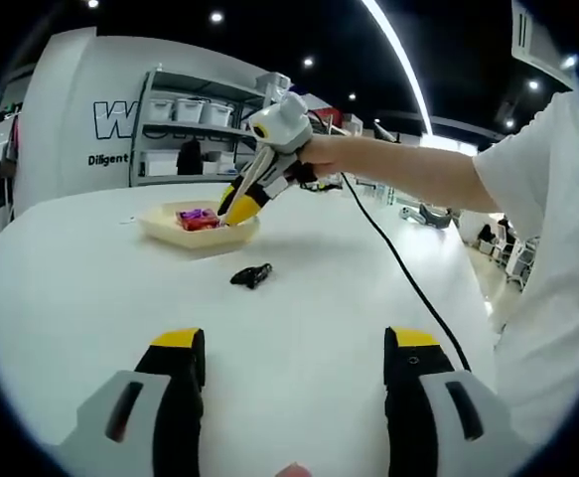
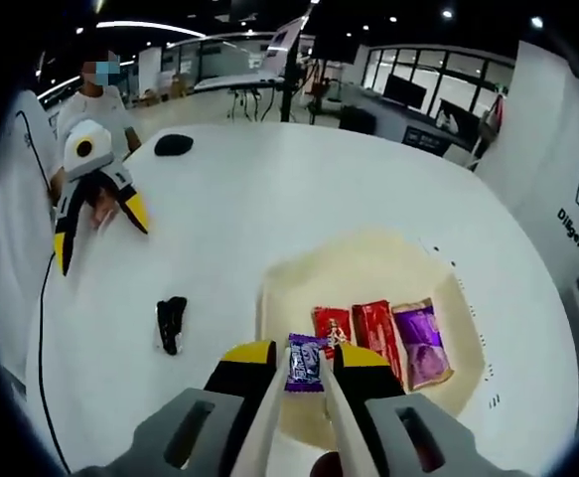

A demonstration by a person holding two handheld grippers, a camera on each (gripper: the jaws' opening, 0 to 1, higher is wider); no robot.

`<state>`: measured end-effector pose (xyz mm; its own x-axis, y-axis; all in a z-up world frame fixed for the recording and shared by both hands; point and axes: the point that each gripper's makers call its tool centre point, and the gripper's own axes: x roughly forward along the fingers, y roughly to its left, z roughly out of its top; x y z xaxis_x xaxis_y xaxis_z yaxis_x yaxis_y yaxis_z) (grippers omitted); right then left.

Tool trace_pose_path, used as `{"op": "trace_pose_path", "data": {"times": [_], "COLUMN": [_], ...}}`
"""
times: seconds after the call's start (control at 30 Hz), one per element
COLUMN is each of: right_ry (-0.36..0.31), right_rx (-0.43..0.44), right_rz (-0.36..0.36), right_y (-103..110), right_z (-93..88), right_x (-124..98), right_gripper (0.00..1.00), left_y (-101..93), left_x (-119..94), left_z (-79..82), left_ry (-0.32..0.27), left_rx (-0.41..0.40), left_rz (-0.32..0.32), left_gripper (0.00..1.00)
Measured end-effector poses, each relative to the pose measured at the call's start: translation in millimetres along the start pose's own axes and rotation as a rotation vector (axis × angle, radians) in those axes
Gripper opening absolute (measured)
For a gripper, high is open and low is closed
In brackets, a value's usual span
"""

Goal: Place the target food into the container with the food tongs after gripping and lifting it, then release it inside without dropping or visibly crushing the food.

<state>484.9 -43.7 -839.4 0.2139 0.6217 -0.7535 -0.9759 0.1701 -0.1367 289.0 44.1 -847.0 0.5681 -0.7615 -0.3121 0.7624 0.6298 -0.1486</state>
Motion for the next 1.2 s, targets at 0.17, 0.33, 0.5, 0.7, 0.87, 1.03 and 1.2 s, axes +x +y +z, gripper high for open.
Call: {"op": "trace_pose_path", "data": {"times": [0.17,0.33,0.5,0.7,0.87,1.03,1.2], "right_ry": [0.015,0.017,0.014,-0.019,-0.038,-0.067,-0.090], "right_rx": [-0.014,-0.042,-0.028,-0.006,0.005,0.021,0.047], "right_rz": [0.034,0.041,0.031,0.002,-0.029,-0.059,-0.087], "right_y": [-1.4,0.6,-0.8,-6.5,-11.7,-6.8,-0.2], "right_z": [-0.4,-0.6,2.3,11.2,14.4,19.9,18.3], "right_x": [2.1,2.1,-1.3,-14.7,-23.2,-30.9,-35.7], "right_gripper": [0.17,0.17,0.19,0.19,0.19,0.20,0.20], "left_y": [-1.4,-1.5,-1.0,-1.4,-2.0,-2.2,-2.8], "left_x": [0.3,-0.7,-1.2,-0.6,-0.2,-0.8,-0.7], "left_z": [-0.4,-0.4,-1.8,-0.7,-1.8,-0.7,-1.8], "left_ry": [0.001,0.000,0.003,0.000,0.003,-0.001,0.001], "left_rx": [0.002,0.002,0.000,0.002,0.002,0.004,0.004], "left_rz": [-0.004,-0.002,-0.002,-0.005,-0.006,-0.005,-0.005], "left_gripper": [0.72,0.72,0.72,0.72,0.72,0.72,0.72]}}
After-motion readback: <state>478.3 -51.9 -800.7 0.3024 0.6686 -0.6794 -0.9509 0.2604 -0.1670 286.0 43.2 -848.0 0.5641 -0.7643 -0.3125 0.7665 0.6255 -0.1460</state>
